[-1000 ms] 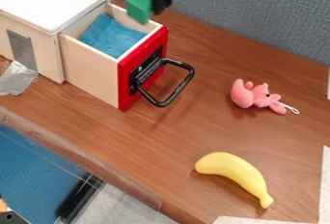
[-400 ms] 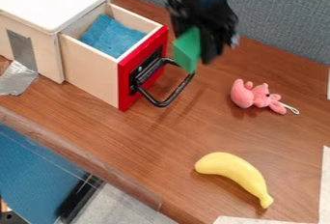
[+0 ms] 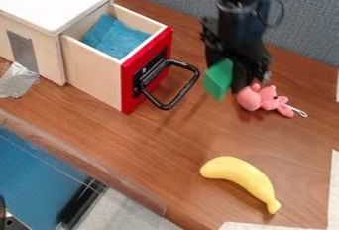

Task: Took the green toy to the right side of the table

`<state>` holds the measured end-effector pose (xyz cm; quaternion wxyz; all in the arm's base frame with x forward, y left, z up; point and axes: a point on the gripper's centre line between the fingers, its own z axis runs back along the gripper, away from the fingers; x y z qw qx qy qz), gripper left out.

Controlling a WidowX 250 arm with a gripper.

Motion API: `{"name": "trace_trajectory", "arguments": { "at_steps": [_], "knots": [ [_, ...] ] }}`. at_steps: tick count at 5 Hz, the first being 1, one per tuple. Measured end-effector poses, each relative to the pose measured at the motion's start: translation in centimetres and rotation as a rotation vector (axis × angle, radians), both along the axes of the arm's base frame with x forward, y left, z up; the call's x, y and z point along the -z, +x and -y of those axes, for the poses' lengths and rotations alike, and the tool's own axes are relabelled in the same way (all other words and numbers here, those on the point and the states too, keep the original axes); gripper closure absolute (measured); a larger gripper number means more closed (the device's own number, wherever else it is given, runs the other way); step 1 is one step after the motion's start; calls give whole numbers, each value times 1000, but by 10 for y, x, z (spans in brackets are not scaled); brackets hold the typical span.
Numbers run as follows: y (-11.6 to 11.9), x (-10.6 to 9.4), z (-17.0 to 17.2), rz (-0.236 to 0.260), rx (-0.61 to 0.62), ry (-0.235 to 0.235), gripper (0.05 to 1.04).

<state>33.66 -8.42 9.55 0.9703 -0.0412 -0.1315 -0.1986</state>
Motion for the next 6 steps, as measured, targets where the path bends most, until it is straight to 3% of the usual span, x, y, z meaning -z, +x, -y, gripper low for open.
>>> {"name": "trace_trajectory", "arguments": {
  "at_steps": [2,3,5,6],
  "knots": [
    [-2,42,12,-82,55,66,497],
    [-2,53,11,-97,56,75,497],
    [-8,73,7,-215,72,115,497],
    [-9,77,1,-237,52,116,425]
  ]
}}
